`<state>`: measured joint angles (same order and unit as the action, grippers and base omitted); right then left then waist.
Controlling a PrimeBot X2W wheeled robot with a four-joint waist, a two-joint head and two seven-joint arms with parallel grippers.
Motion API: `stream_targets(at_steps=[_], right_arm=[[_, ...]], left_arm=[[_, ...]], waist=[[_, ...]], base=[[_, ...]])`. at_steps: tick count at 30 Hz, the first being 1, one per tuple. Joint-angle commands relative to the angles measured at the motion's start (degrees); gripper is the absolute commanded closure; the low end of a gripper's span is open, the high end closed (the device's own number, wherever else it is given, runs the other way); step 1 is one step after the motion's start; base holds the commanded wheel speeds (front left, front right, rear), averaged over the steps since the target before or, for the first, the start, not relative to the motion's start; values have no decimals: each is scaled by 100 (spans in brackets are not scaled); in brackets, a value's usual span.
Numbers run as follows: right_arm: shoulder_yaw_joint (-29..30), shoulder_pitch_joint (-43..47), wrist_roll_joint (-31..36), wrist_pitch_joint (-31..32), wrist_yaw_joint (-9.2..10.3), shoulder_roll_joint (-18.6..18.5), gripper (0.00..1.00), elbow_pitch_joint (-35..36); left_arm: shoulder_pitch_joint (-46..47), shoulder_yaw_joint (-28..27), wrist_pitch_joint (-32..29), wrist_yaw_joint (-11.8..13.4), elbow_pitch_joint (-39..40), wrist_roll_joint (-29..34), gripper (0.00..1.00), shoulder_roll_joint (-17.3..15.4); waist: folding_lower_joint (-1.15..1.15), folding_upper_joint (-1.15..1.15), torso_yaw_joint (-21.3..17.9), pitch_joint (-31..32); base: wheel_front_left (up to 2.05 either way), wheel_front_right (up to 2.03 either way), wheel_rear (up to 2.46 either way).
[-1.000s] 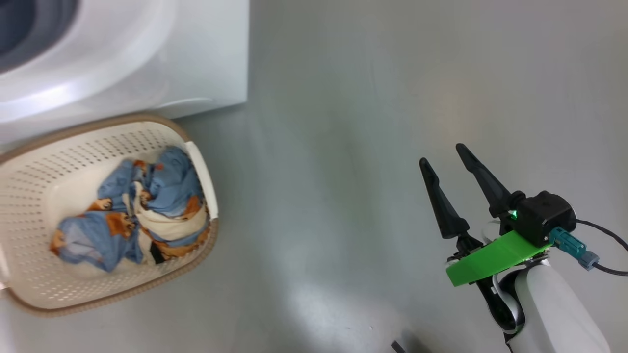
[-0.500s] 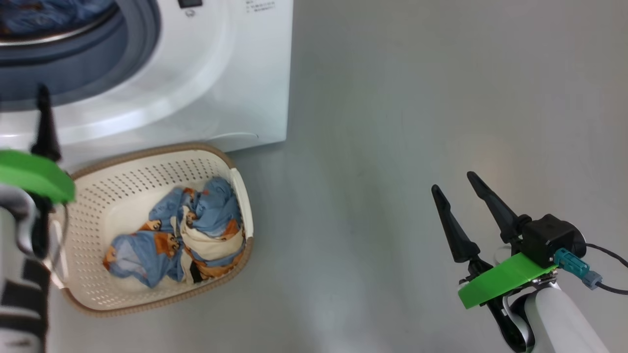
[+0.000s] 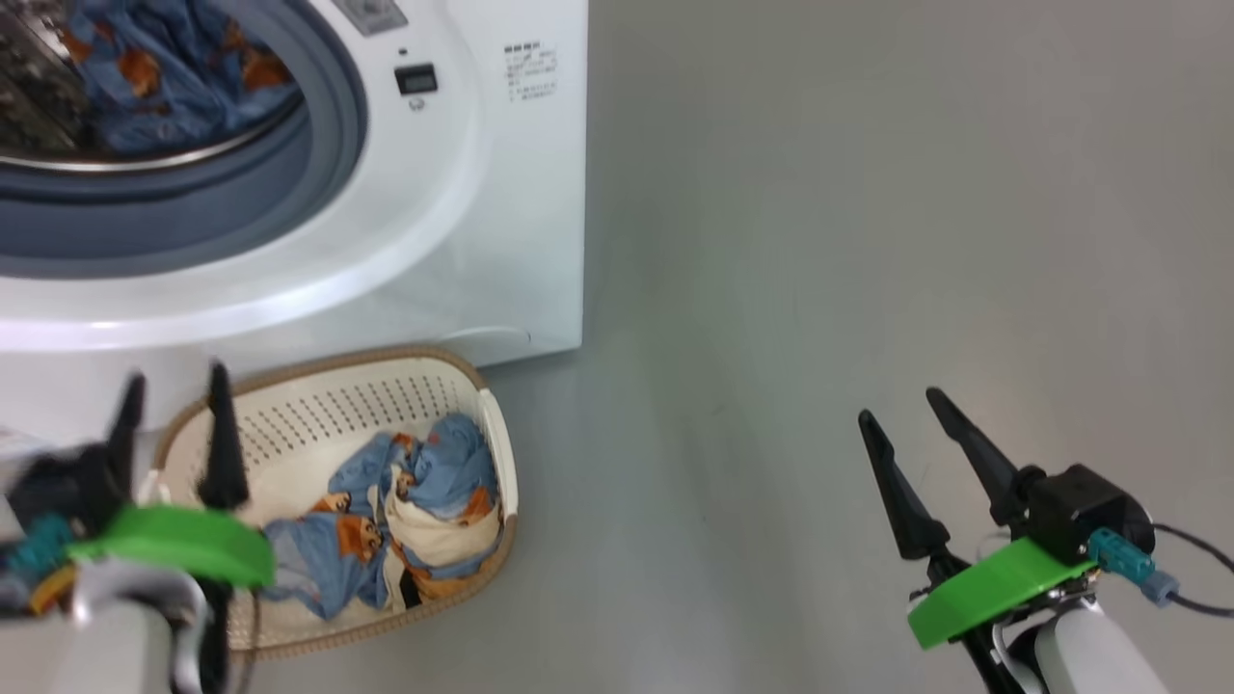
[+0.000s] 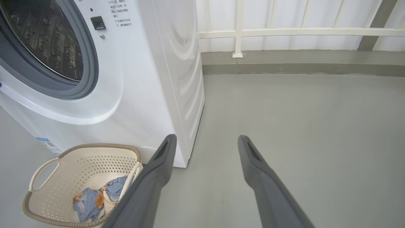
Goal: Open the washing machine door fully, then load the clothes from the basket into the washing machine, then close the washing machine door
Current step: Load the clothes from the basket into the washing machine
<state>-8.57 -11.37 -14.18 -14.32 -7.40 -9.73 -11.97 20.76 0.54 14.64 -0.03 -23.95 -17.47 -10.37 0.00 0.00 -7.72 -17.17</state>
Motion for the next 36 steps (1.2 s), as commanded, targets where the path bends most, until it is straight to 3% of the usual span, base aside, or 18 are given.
stream_targets(at_steps=[1,14,36], right_arm=[[-78,177,52,-68,-9,15,0,81],[-145,529,92,-68,-9,144,0,-106],[-319,998,35,-68,-9,116,0,-189]], left_arm=[[-335,-183,36,94,342,20,0,-57],[-1812,-175,36,362,1166,7,0,497],[-2388,195,36,501,1148,165,0,698]], waist=[[0,0,-1,347],[0,0,52,1264],[0,0,638,1937]], base=[[0,0,0],[0,0,0],[0,0,0]])
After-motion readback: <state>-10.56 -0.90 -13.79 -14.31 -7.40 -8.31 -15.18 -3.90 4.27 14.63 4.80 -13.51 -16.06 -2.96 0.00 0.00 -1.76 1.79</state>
